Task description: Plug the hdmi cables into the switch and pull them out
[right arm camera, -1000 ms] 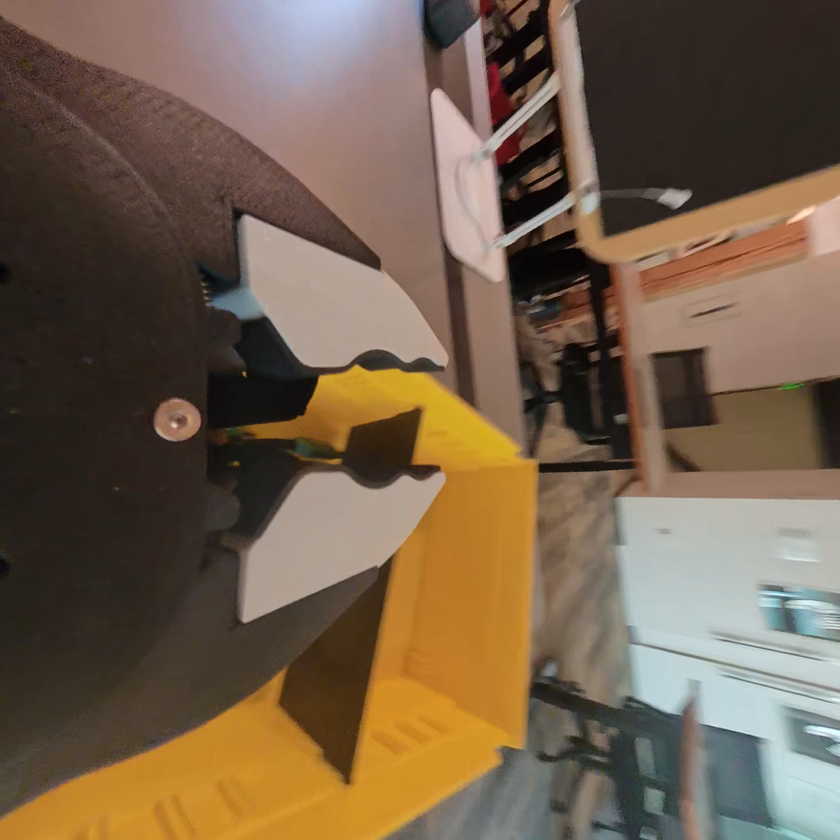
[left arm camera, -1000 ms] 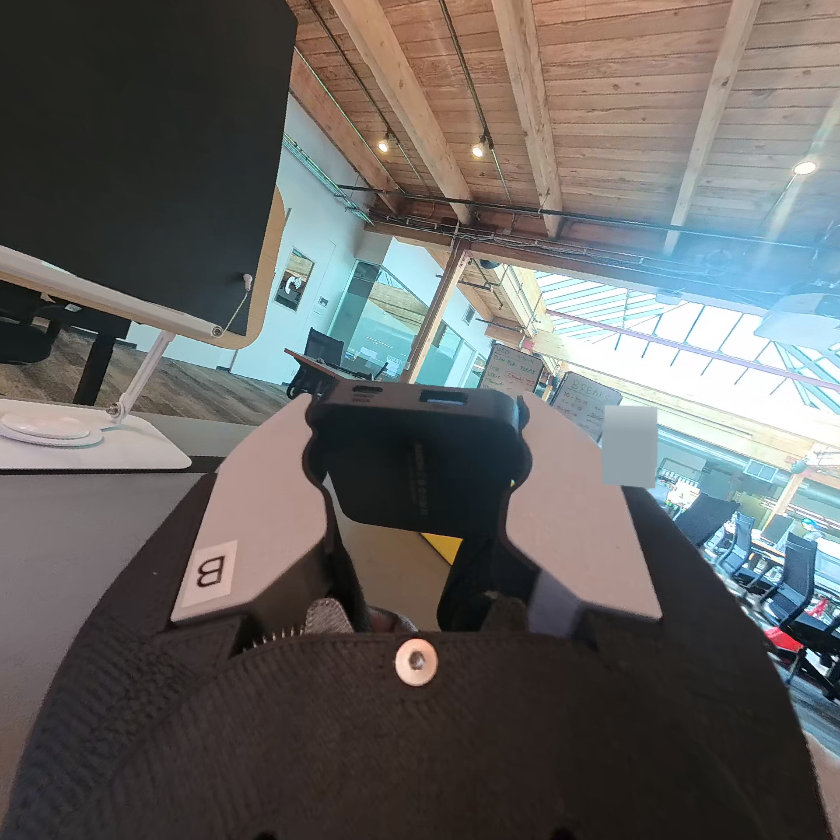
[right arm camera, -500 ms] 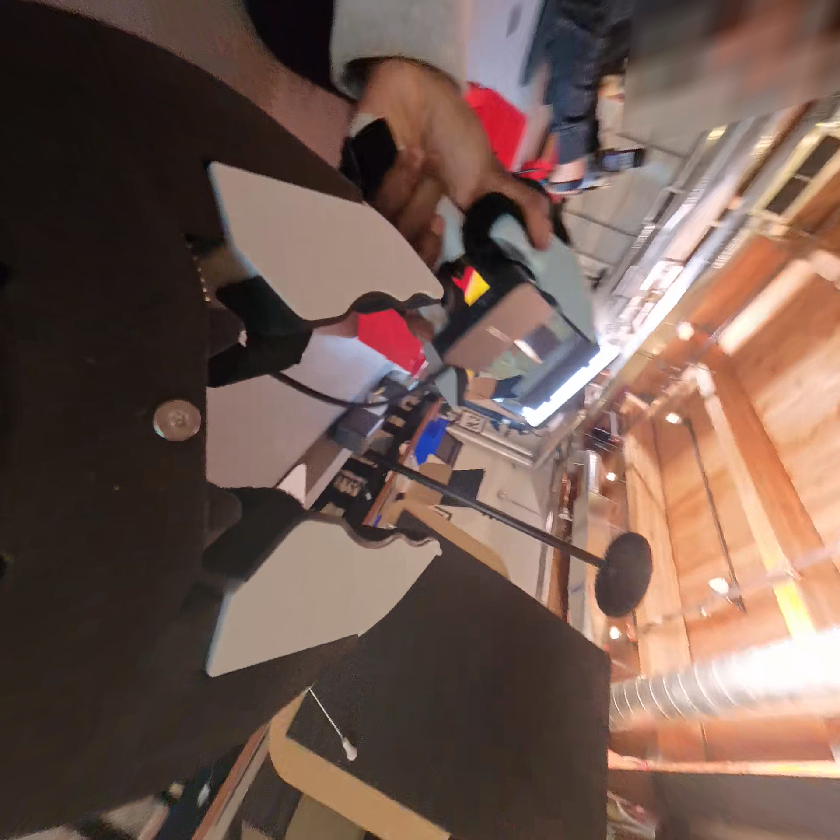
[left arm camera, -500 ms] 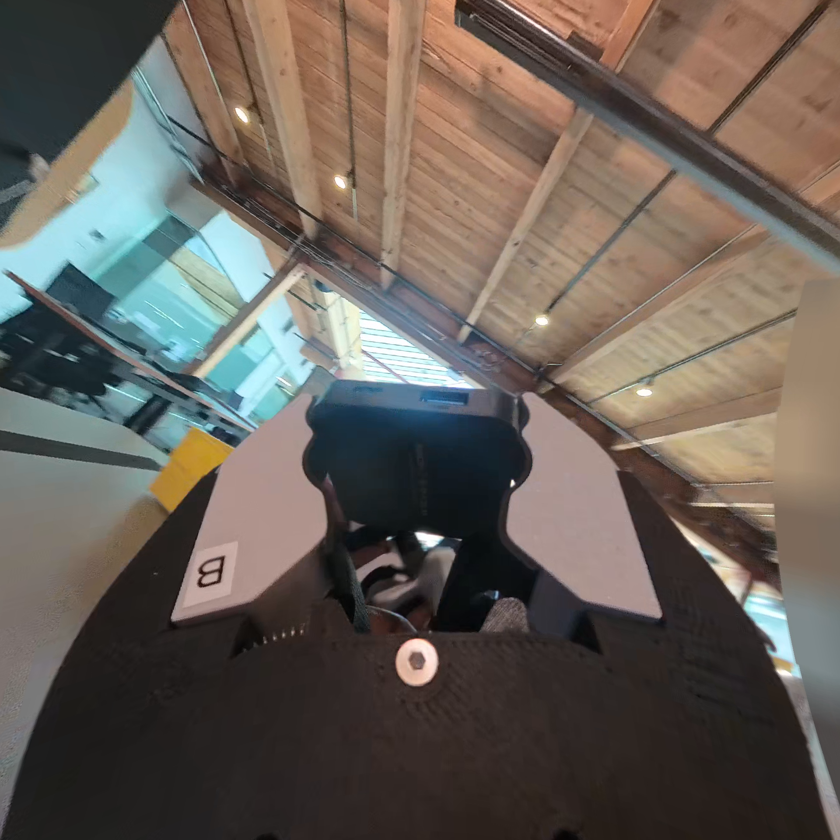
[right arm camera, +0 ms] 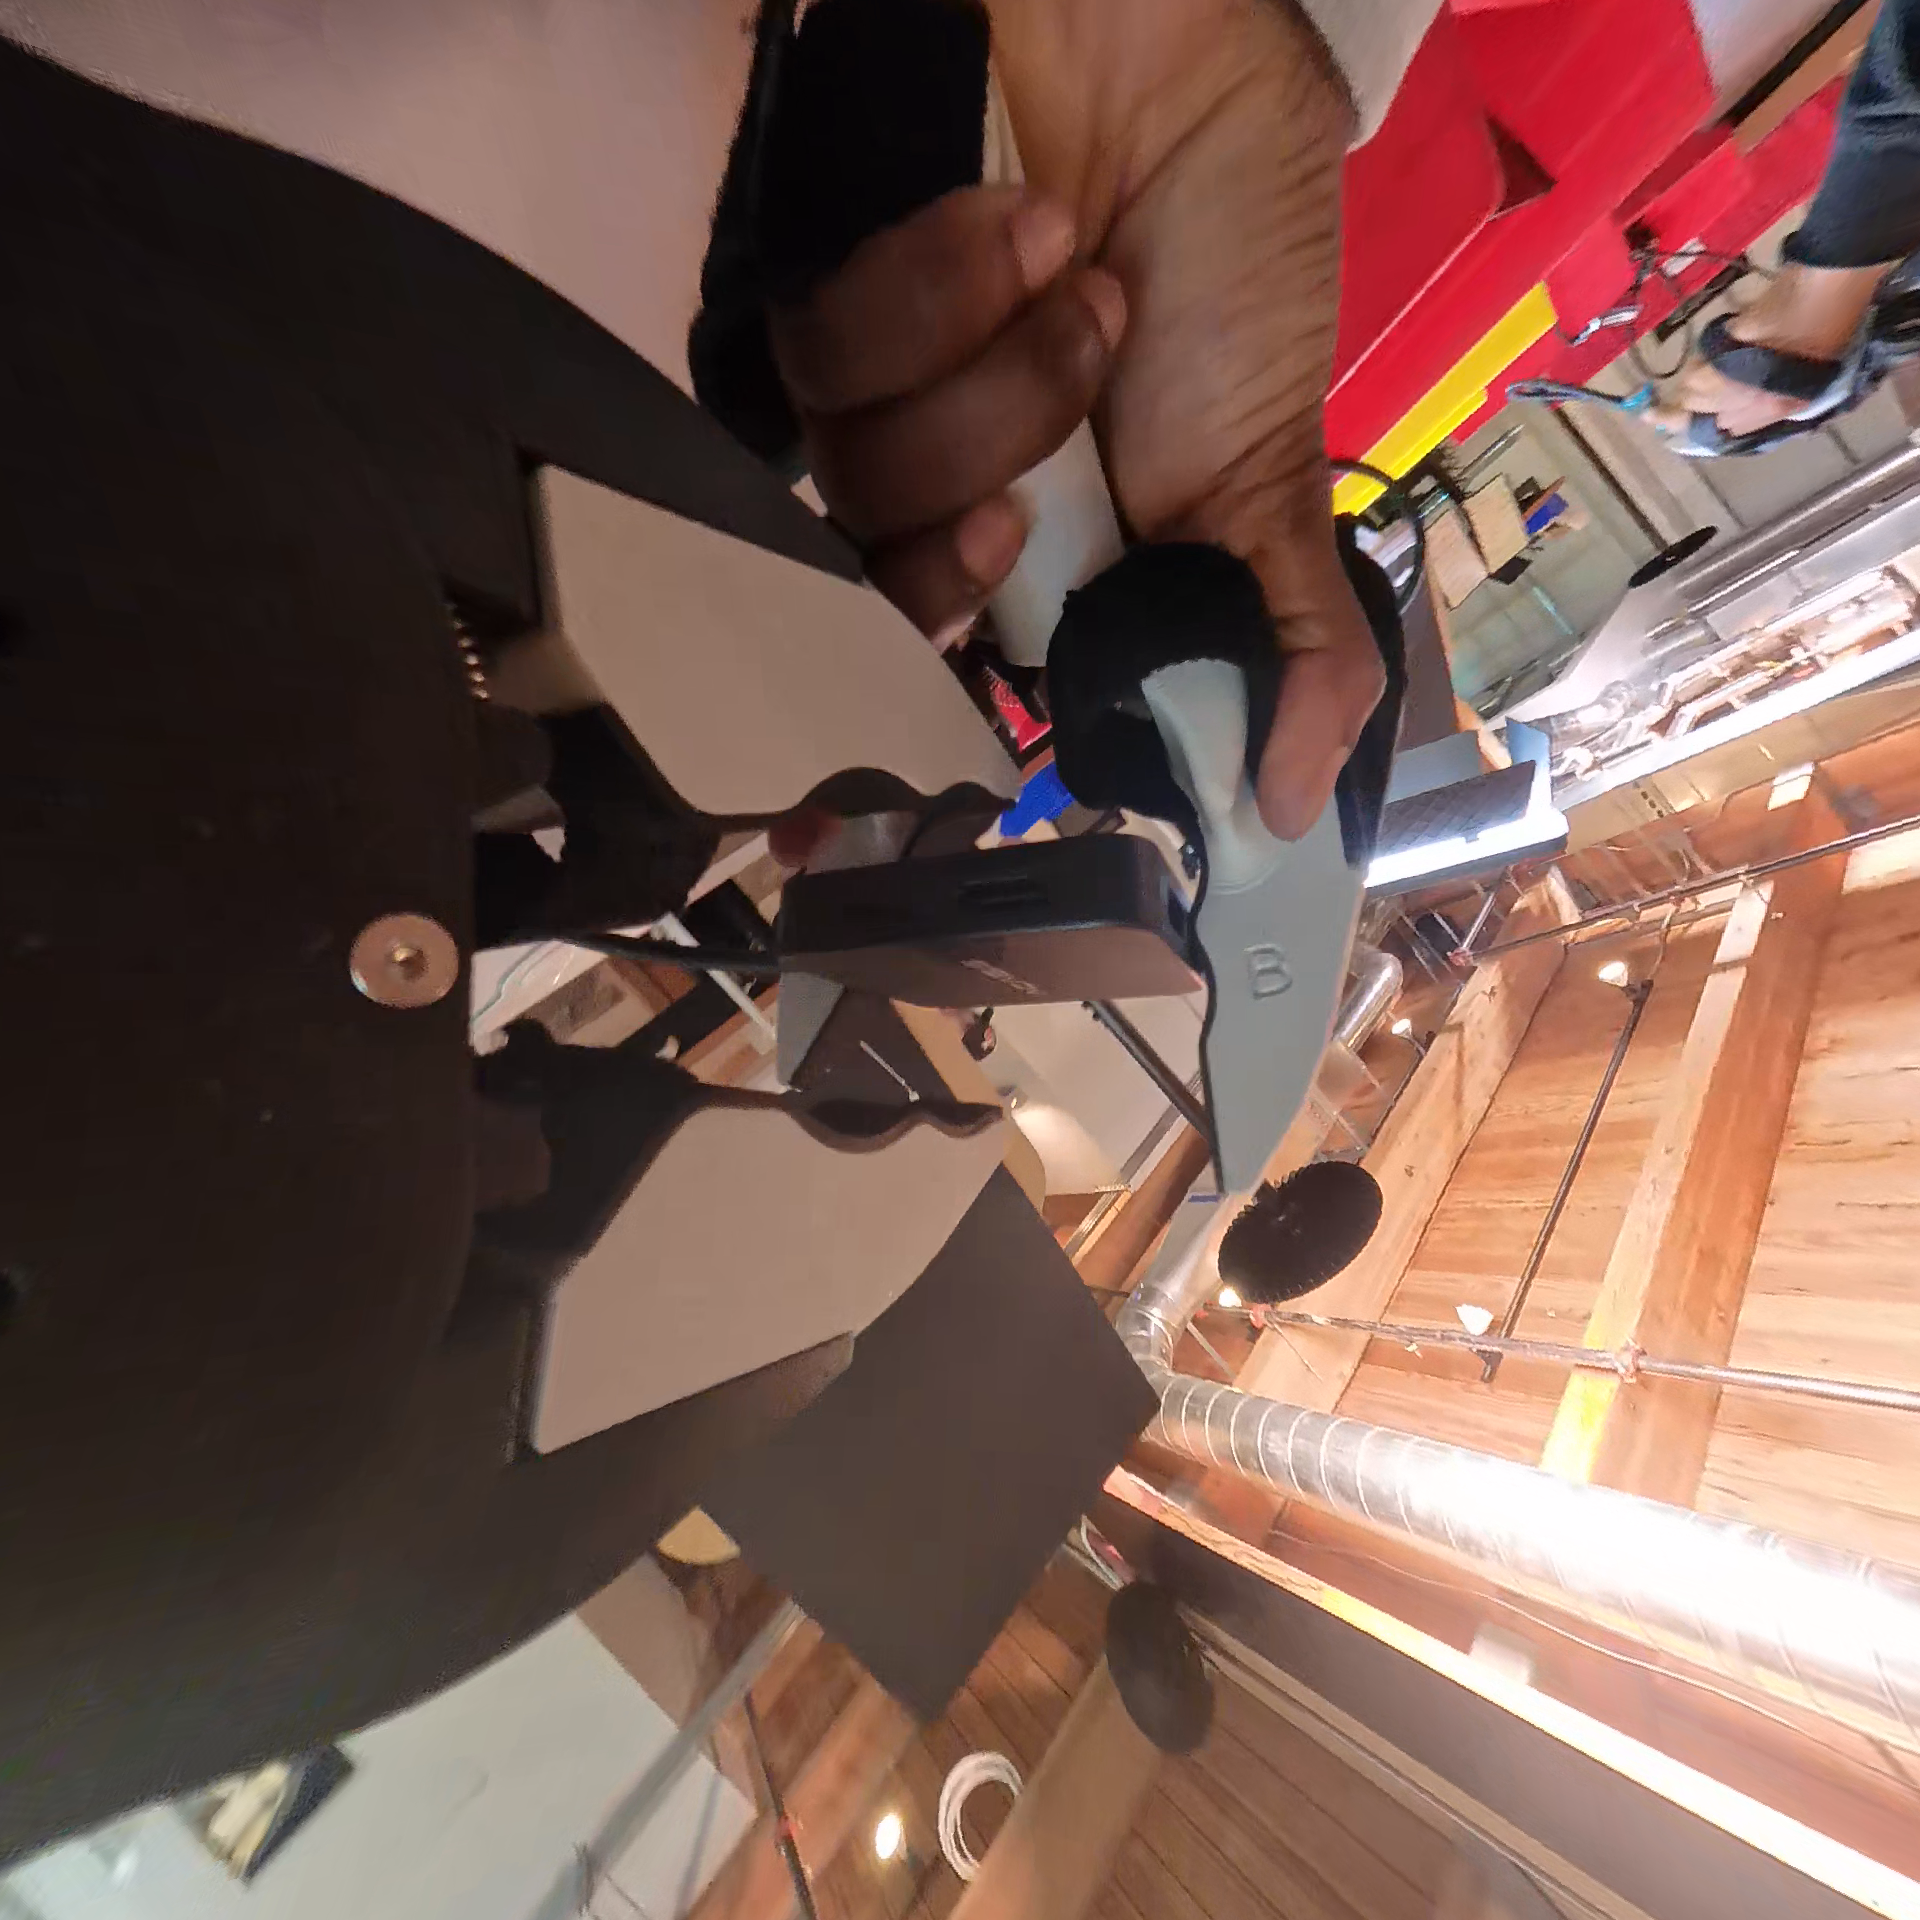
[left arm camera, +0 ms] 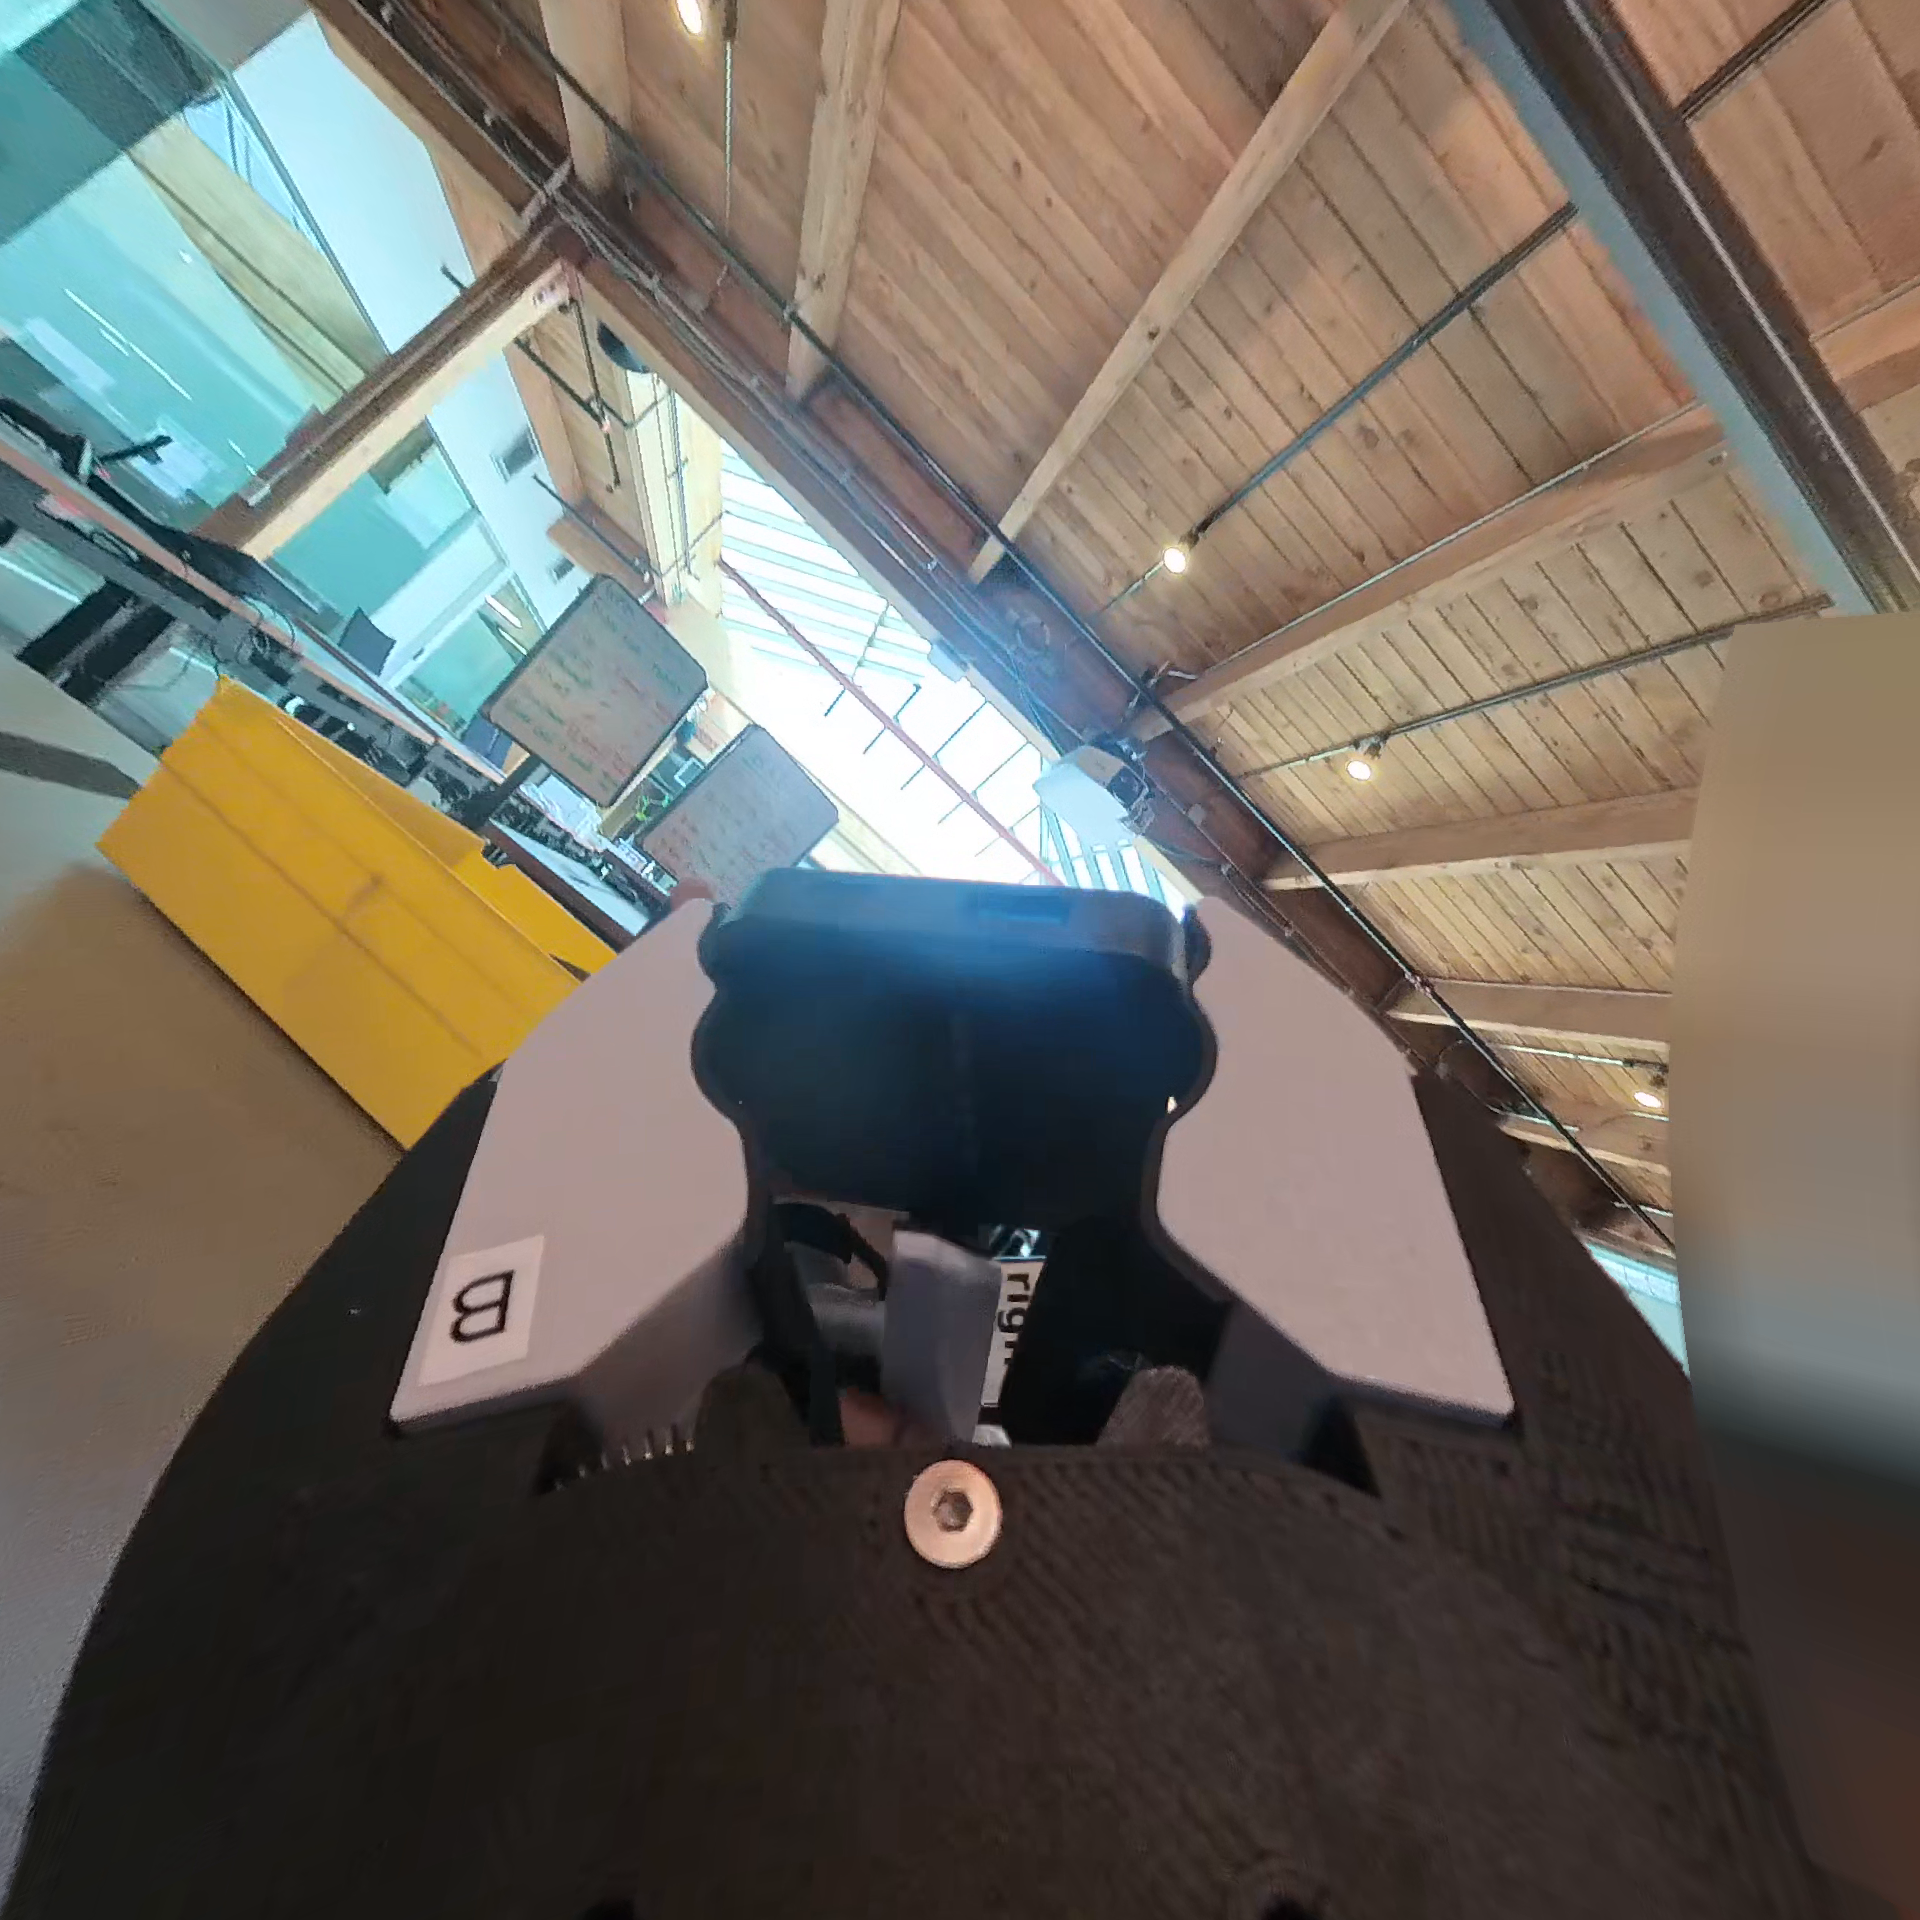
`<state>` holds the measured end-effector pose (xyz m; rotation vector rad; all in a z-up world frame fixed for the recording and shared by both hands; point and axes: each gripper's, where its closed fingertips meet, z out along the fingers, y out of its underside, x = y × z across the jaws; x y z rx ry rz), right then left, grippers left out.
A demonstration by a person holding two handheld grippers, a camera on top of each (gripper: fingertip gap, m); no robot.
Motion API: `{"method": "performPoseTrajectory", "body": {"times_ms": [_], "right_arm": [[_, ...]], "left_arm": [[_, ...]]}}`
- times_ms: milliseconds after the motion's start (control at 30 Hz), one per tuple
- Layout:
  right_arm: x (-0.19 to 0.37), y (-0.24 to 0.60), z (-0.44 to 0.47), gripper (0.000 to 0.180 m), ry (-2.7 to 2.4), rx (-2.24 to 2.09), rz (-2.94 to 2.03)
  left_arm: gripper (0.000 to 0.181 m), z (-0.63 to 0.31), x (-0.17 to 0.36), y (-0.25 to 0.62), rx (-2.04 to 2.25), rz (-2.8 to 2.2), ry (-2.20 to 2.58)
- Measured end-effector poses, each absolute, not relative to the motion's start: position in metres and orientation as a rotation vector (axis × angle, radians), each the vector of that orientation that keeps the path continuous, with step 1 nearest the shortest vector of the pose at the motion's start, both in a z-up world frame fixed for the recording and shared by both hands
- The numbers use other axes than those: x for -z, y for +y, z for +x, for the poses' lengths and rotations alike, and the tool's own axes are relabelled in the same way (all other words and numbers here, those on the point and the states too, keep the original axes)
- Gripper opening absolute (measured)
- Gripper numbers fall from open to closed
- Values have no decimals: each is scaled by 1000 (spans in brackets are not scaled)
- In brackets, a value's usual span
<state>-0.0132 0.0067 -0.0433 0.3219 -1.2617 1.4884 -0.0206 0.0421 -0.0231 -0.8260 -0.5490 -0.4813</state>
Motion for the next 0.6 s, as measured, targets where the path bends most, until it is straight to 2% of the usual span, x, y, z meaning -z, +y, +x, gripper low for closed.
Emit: {"method": "performPoseTrajectory", "body": {"times_ms": [133, 433, 600], "right_arm": [[47, 6, -19, 18, -1246, -1312, 346], [44, 8, -23, 14, -1241, -1244, 310], [36, 21, -32, 14, -1250, -1264, 222]], "left_arm": [[80, -20, 27, 48, 484, -845, -559], [77, -22, 25, 46, 460, -823, -559], [87, -42, 24, 24, 4, -850, -615]]}}
